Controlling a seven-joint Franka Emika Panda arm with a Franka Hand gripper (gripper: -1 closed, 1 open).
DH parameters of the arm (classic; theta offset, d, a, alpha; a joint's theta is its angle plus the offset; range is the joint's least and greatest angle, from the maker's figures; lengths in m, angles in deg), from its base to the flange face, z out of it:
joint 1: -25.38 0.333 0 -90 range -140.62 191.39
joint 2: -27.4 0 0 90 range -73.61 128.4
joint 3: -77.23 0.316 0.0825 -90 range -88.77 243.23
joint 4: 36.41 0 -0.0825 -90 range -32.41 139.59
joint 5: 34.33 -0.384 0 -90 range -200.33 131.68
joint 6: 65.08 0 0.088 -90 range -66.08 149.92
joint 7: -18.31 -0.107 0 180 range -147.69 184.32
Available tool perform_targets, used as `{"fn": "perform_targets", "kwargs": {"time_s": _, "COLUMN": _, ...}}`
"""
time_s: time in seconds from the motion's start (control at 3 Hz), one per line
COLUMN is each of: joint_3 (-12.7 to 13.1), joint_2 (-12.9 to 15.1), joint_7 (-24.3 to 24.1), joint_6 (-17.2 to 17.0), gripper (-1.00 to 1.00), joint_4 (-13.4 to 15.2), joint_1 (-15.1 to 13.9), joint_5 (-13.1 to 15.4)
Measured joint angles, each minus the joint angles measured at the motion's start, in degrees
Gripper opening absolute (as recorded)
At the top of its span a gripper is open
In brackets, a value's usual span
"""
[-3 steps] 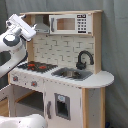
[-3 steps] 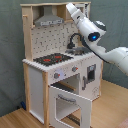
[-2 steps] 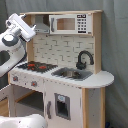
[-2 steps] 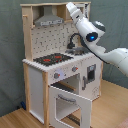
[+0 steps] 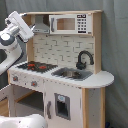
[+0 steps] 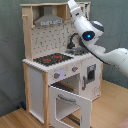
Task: Play with the kitchen
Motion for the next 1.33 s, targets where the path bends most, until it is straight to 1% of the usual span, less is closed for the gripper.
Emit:
{"fn": "perform_targets", "kwargs": {"time_s": 0.33, "joint_3": 0.3, "joint_2": 0.0, "joint_7": -3.9, "joint_6": -5.0, "gripper": 1.0, "joint_4": -2.3, "joint_1": -0.6, "joint_5": 0.0}}
{"fn": "perform_targets", "kwargs": {"time_s": 0.67, "joint_3": 0.8, "joint_2": 0.0, "joint_7": -7.8, "joint_6": -9.8, "gripper": 1.0, "joint_4": -5.2, "joint_1": -2.0, "joint_5": 0.0}}
{"fn": "perform_targets", "kwargs": {"time_s": 1.0, "joint_3": 1.4, "joint_2": 0.0, "joint_7": -11.4, "joint_6": -14.2, "gripper": 1.0, "joint_4": -8.2, "joint_1": -4.1, "joint_5": 0.0}}
{"fn": "perform_targets", "kwargs": {"time_s": 1.33, "joint_3": 1.9, "joint_2": 0.0, "joint_7": -14.6, "joint_6": -17.7, "gripper": 1.0, "joint_4": -10.9, "joint_1": -6.4, "joint_5": 0.0}}
